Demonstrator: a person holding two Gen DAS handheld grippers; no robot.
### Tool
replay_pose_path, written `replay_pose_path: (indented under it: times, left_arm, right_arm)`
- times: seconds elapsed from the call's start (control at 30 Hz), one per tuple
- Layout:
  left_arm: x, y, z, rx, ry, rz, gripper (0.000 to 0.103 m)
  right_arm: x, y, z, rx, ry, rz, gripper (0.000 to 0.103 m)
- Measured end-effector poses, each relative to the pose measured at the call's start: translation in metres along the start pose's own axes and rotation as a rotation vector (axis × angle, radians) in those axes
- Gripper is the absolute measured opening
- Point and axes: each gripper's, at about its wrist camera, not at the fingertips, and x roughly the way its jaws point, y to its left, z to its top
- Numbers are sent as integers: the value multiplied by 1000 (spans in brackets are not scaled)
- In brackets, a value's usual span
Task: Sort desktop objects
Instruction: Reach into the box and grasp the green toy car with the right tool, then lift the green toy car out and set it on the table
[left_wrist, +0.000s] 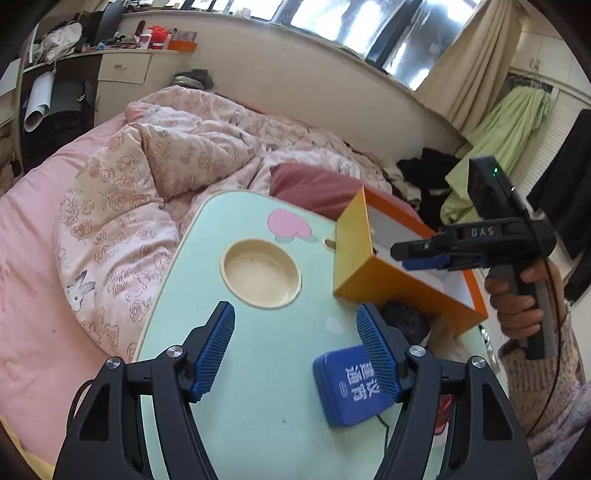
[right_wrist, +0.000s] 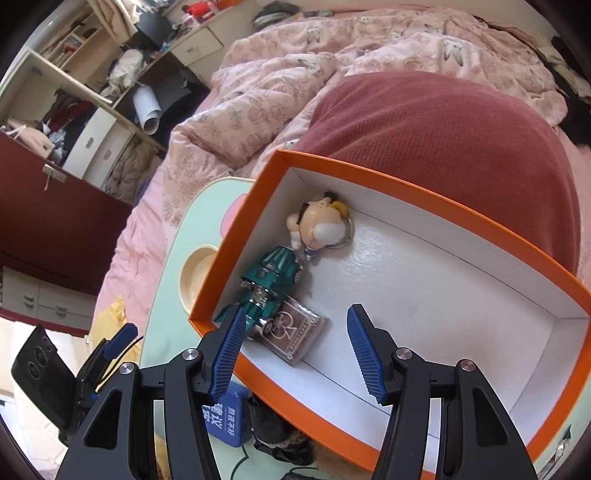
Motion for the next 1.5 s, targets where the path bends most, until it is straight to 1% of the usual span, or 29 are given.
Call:
replay_pose_path:
  times: [0.03, 0.13, 0.23, 0.3, 0.33, 0.43, 0.47, 0.53, 0.57, 0.6, 0.63, 0.73, 0.77, 0.87, 1.03, 1.17, 1.23, 1.3, 1.4, 1.5]
  left_arm:
    - [0, 2, 2, -7, -12, 3, 76]
    - [1, 5, 6, -9, -31, 16, 76]
    - [5, 6, 10, -7, -37, 38, 76]
    - [8, 7, 11, -15, -35, 31, 76]
    - [10, 8, 12, -22, -29, 25, 76]
    - [18, 10, 13, -41, -5, 3, 76]
    - [20, 10, 14, -46, -1, -2, 76]
    - [23, 9, 14, -51, 5, -12, 76]
    - [24, 8, 14, -54, 8, -17, 76]
    - [25, 8, 14, -57, 11, -22, 76]
    - [26, 7, 14, -58, 15, -26, 76]
    - [28, 5, 15, -54, 25, -27, 76]
    - [29, 4, 15, -50, 26, -22, 76]
    - [29, 4, 15, -45, 29, -13, 76]
    - [28, 2, 17, -39, 26, -21, 76]
    - [30, -6, 22, -32, 39, -39, 76]
    - [32, -12, 26, -30, 46, -50, 76]
    - [31, -21, 30, -15, 40, -61, 76]
    - [30, -31, 37, 10, 29, -72, 76]
    - [34, -43, 46, 38, 44, -81, 76]
  right_arm:
    - [1, 1, 2, -4, 2, 4, 57]
    - [5, 5, 6, -13, 10, 13, 57]
    - [12, 8, 10, -24, 16, -5, 57]
    - [18, 8, 13, -19, 31, -5, 56]
    - [23, 7, 15, -13, 41, 8, 56]
    - [37, 5, 20, -4, 55, 11, 55]
    - [40, 3, 20, 3, 52, 20, 56]
    - [44, -1, 21, 22, 54, 67, 55]
    - [44, -3, 22, 25, 53, 89, 49]
    - [44, -5, 22, 31, 54, 125, 34]
    - [43, -10, 22, 55, 61, 183, 34]
    - [38, -26, 21, 105, 73, 189, 33]
    - [35, -33, 19, 119, 73, 182, 33]
    - [18, -48, 9, 133, 45, 117, 31]
    - [-13, -62, -9, 150, -22, 150, 31]
    - [-40, -63, -24, 129, -80, 223, 31]
    - [-53, -61, -34, 100, -126, 234, 31]
    - [-67, -56, -47, 58, -162, 233, 31]
    - [-79, -50, -68, 5, -173, 231, 31]
    - [-85, -42, -92, -29, -182, 171, 32]
